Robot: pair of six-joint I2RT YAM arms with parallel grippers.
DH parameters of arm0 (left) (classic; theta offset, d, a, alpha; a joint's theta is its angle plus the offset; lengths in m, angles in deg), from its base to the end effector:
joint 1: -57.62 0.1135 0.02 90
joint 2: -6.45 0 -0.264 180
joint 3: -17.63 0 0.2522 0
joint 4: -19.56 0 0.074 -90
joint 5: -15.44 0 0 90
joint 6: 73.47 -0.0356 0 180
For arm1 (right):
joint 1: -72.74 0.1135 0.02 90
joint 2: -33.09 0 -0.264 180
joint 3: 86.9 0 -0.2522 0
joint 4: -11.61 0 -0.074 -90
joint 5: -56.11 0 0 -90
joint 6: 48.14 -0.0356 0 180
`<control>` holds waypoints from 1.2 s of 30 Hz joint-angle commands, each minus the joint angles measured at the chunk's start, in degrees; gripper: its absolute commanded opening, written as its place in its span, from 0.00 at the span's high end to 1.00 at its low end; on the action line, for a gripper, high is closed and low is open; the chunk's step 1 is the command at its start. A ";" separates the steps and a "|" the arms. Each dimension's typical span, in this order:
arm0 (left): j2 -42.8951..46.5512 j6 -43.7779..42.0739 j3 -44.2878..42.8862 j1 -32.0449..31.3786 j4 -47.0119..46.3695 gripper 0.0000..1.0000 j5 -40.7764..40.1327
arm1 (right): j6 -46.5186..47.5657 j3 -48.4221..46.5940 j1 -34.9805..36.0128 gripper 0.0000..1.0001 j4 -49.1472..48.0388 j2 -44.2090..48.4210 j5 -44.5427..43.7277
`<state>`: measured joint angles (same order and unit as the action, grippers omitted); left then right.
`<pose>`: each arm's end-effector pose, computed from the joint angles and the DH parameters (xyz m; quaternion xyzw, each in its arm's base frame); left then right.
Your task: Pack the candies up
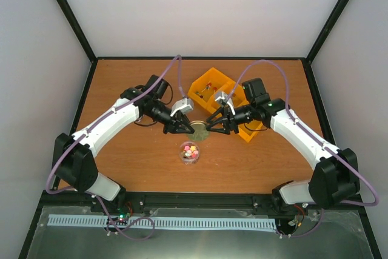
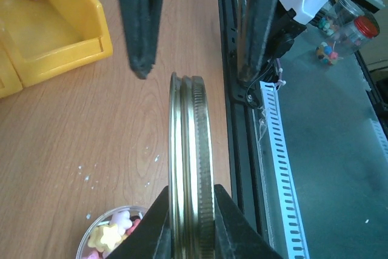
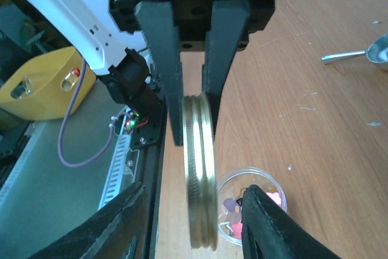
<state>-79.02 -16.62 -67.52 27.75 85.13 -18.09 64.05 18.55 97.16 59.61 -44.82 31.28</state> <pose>0.2364 -0.1700 0.2898 0.5345 0.6829 -0.4572 0.1972 0.2343 0.1419 0.2874 -0.4782 0.6598 0.5136 0.2688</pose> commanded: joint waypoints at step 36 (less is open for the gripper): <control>16.71 2.81 5.83 7.19 -3.73 0.00 -26.90 | -25.94 0.93 4.83 0.93 -10.32 -17.85 6.00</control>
<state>-62.12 -10.39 -63.41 35.09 81.37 -37.70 43.49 18.55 101.71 52.94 -59.77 35.49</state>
